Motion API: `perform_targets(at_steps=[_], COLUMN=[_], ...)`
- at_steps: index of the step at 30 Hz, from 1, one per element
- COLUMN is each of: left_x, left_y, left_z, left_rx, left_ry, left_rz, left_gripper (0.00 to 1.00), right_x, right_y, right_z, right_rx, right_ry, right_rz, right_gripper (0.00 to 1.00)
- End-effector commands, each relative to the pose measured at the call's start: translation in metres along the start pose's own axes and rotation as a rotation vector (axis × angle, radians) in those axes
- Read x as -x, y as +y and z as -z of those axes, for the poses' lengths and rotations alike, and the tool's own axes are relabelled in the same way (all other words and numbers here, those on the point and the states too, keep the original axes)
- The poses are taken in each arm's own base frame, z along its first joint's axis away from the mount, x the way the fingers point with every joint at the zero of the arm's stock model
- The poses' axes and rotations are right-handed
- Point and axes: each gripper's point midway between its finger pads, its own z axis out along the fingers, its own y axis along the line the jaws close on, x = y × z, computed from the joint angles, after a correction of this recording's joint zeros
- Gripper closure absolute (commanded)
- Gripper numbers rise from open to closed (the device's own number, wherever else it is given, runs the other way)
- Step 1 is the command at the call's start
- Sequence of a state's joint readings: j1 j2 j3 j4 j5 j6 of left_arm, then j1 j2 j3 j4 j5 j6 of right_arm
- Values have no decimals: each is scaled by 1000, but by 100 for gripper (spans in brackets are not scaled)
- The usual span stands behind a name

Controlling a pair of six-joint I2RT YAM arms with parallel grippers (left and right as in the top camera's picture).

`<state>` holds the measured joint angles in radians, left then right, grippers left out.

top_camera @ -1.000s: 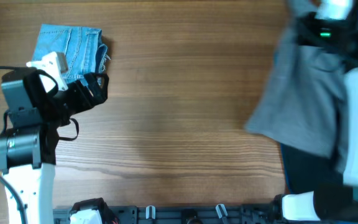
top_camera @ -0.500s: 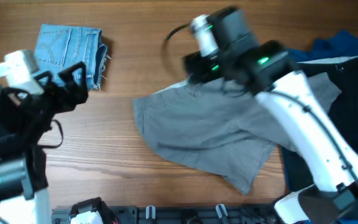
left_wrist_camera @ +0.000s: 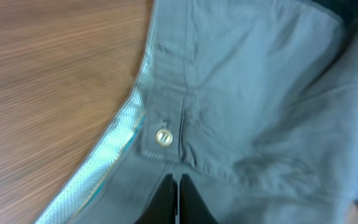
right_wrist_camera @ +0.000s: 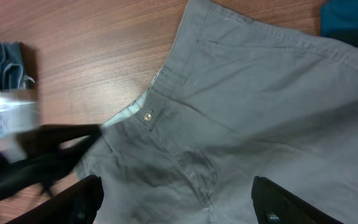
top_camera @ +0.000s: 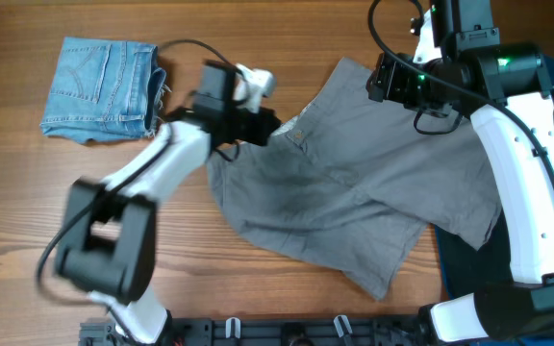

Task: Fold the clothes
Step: 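Drag the grey shorts leftward onto the table center with the right gripper, then grasp the shorts waistband corners with both grippers and pull them flat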

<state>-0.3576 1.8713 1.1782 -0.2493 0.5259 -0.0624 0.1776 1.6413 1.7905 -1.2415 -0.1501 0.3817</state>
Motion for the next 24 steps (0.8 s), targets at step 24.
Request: perform_targets(at_steps=[24], left_x=[8], left_y=[194], left_z=[110], left_rx=[300], left_ry=[-219], left_rz=[482], left_gripper=[77], right_x=[-31], right_y=[-49], right_z=[-87], right_rx=[-220], right_ry=[210], right_rz=[-128], right_gripper=[16])
